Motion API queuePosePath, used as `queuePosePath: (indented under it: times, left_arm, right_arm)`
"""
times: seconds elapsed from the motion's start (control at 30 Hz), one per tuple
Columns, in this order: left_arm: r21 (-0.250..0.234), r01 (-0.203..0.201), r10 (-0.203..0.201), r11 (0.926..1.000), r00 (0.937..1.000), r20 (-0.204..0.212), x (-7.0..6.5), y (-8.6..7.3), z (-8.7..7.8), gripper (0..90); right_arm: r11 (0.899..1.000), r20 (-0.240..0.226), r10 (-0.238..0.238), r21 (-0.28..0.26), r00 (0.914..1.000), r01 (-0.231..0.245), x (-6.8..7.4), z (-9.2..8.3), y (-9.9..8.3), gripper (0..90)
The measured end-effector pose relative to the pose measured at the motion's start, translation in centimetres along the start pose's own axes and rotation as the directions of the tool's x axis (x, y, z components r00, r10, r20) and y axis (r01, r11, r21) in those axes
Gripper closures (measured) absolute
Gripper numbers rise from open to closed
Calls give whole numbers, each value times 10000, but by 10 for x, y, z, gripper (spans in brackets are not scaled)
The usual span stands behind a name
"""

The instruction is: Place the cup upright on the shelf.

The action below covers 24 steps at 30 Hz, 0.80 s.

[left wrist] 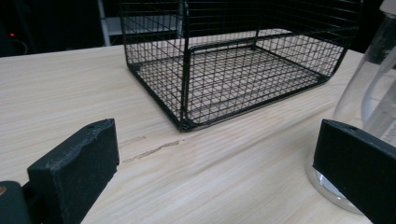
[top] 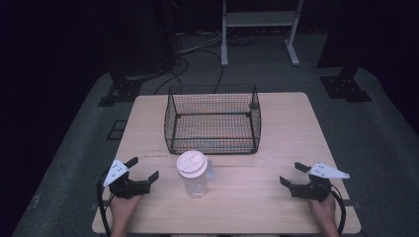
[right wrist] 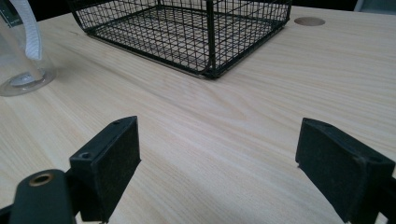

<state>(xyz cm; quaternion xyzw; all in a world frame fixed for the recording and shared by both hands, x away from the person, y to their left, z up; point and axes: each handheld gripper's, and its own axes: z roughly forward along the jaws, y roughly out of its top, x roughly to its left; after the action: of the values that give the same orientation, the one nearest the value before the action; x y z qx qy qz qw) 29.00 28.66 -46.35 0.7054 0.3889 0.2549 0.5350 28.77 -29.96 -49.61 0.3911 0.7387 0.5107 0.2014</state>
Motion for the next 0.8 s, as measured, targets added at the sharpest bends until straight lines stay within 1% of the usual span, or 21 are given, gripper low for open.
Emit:
queuePosePath:
  times: [0.1,0.13,0.17,0.2,0.23,0.4,0.63,0.73,0.77,0.8]
  left_arm:
    - [-37,-113,113,9999,9999,115,-1,1,-1,0]
    - [-119,-72,75,9999,9997,231,-2,1,-1,0]
    - [-183,-134,139,9997,9994,319,-2,1,-2,0]
    - [-183,-134,139,9997,9994,319,-2,1,-2,0]
    - [-249,-194,205,9995,9987,473,-3,2,-3,0]
    - [-283,-214,237,9994,9963,823,-5,2,-3,0]
    - [-438,-476,523,9979,9922,1130,-13,10,-7,0]
    - [-379,-600,642,9975,9904,1223,-16,12,-7,0]
    - [-243,-764,791,9968,9870,1400,-18,15,-7,0]
    - [-164,-804,819,9966,9858,1467,-19,16,-8,0]
  right_arm:
    - [10000,-20,-30,-10,10000,30,0,0,0,128]
    - [10000,-20,-40,2,10000,40,0,0,0,128]
    - [10000,-17,-42,6,10000,43,1,0,0,128]
    - [10000,-17,-42,6,10000,43,1,0,0,128]
    - [10000,-21,-77,11,10000,77,1,0,0,128]
    - [10000,-36,-91,20,10000,91,1,-1,0,128]
    - [9999,-54,-112,17,9999,112,2,0,0,128]
    - [9999,-58,-150,24,9999,150,2,0,0,128]
    - [9999,-71,-156,23,9999,156,2,0,0,128]
    - [9999,-77,-166,23,9998,166,2,0,0,128]
